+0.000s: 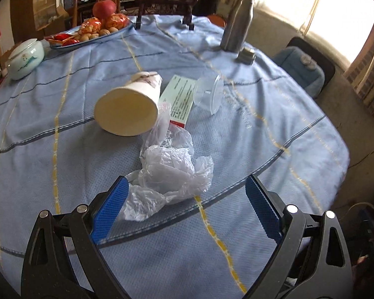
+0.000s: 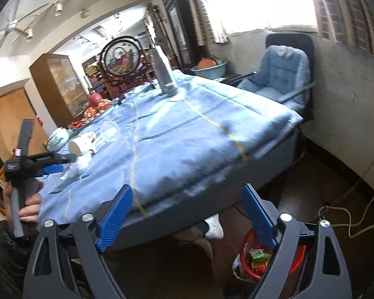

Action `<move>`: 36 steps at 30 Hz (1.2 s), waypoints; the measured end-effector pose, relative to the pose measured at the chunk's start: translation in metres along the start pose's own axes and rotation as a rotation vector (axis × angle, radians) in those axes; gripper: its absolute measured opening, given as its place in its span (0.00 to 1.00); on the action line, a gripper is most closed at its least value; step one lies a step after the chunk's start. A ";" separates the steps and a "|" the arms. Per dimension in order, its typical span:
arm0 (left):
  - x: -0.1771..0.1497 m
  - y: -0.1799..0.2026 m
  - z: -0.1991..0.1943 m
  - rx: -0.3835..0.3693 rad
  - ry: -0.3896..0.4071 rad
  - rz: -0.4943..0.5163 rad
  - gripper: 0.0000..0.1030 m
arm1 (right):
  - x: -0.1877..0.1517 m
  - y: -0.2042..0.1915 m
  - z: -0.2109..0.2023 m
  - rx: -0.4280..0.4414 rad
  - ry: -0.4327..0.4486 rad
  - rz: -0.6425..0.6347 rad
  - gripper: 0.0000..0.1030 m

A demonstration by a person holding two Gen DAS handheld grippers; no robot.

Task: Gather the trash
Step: 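Grasp the crumpled clear plastic bag with the left tool, then grasp the clear plastic cup with the right tool while the left tool holds the bag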

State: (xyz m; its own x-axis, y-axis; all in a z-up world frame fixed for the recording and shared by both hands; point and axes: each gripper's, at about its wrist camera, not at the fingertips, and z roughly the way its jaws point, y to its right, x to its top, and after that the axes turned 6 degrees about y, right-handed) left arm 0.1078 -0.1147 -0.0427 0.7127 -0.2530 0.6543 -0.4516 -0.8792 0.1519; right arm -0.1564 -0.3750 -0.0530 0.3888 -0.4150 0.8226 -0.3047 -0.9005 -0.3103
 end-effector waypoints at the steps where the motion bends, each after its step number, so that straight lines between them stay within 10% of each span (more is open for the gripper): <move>1: 0.000 0.001 0.005 0.008 -0.007 0.010 0.89 | 0.002 -0.004 0.002 0.006 -0.001 -0.009 0.86; 6: 0.004 -0.003 0.029 0.030 -0.057 0.014 0.86 | 0.010 -0.032 0.014 0.037 -0.006 -0.067 0.86; 10: 0.004 -0.013 0.024 0.003 -0.049 0.028 0.36 | 0.018 -0.055 0.028 0.066 -0.009 -0.101 0.86; 36: -0.008 -0.085 -0.037 -0.088 0.179 -0.104 0.38 | 0.080 -0.220 0.238 0.157 -0.224 -0.273 0.78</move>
State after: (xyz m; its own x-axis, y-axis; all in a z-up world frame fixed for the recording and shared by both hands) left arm 0.1205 -0.0229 -0.0329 0.6548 -0.0800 0.7515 -0.4310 -0.8563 0.2845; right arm 0.1489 -0.2413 -0.0323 0.6227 -0.1597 0.7660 -0.0333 -0.9835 -0.1780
